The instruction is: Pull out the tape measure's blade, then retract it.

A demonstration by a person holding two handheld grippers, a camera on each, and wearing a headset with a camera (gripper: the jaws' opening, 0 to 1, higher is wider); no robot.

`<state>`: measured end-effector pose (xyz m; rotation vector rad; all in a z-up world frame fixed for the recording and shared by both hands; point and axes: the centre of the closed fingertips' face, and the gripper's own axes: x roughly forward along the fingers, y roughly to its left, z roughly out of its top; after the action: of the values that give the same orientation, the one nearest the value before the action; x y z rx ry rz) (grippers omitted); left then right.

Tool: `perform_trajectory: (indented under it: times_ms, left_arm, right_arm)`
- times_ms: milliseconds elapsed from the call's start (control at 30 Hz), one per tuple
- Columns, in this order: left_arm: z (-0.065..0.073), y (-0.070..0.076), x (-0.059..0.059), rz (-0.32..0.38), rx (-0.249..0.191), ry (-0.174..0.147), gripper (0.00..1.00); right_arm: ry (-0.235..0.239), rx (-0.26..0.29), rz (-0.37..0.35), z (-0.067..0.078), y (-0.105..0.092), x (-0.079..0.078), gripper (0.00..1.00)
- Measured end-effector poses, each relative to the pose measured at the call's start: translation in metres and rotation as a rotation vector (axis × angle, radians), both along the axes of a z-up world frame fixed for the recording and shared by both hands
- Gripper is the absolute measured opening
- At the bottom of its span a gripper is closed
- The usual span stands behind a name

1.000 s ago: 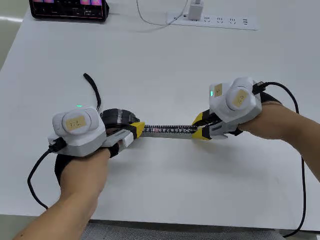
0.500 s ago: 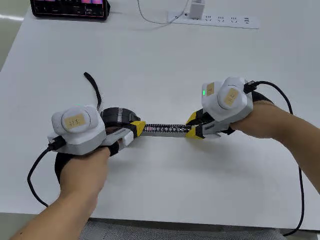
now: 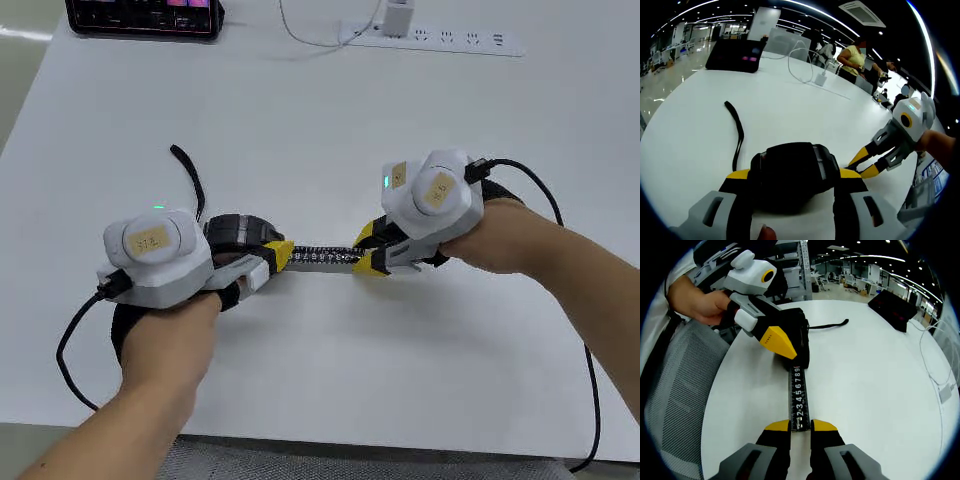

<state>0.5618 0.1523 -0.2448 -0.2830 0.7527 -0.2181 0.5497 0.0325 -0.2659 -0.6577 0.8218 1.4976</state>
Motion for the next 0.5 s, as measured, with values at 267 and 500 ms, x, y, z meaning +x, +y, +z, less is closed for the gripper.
perform_trajectory:
  times_ms: [267,500]
  left_arm:
    - [0.0,0.0,0.0,0.003,-0.012,-0.004,0.61]
    - [0.001,0.0,0.0,-0.001,-0.013,-0.004,0.61]
  right_arm:
    - [-0.001,0.024,0.006,0.001,0.018,-0.001,0.1]
    - [0.005,0.04,0.018,0.002,0.032,-0.002,0.1]
